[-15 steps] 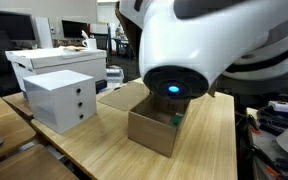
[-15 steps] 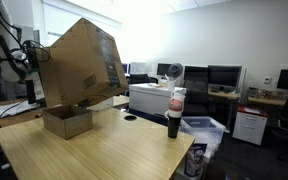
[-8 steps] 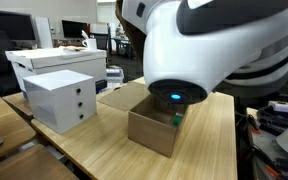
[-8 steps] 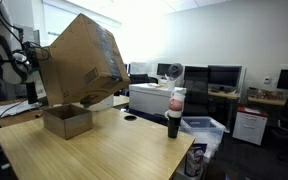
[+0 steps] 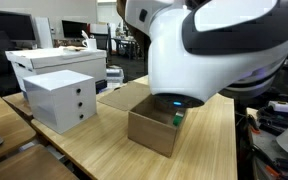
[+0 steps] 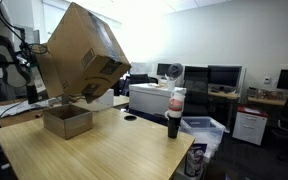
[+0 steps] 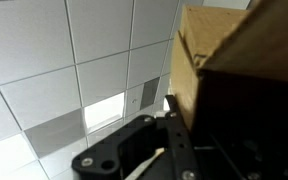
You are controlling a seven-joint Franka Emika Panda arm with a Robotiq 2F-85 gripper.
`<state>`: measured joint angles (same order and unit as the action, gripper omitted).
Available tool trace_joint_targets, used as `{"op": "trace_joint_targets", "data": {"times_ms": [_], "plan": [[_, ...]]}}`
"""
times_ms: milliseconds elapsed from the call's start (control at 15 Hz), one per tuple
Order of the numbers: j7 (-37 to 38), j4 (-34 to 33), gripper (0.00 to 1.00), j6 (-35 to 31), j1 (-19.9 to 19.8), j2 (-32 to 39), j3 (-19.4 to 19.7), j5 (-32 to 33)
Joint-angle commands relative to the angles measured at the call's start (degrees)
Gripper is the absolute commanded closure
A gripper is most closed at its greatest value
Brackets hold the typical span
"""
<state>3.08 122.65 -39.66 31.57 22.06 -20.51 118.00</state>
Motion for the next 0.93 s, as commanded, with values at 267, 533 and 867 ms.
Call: {"op": "trace_joint_targets", "data": {"times_ms": [267,533,867], "plan": [[-12.1,3.6,0.94,2.22,3.14,-3.01,2.5,8.7],[-14.05,3.53,0.94,1.84,3.36,-3.28,2.19,6.69],[-18.14,7.93,0.94,2.55,3.98,-4.03,4.45,10.75]]}}
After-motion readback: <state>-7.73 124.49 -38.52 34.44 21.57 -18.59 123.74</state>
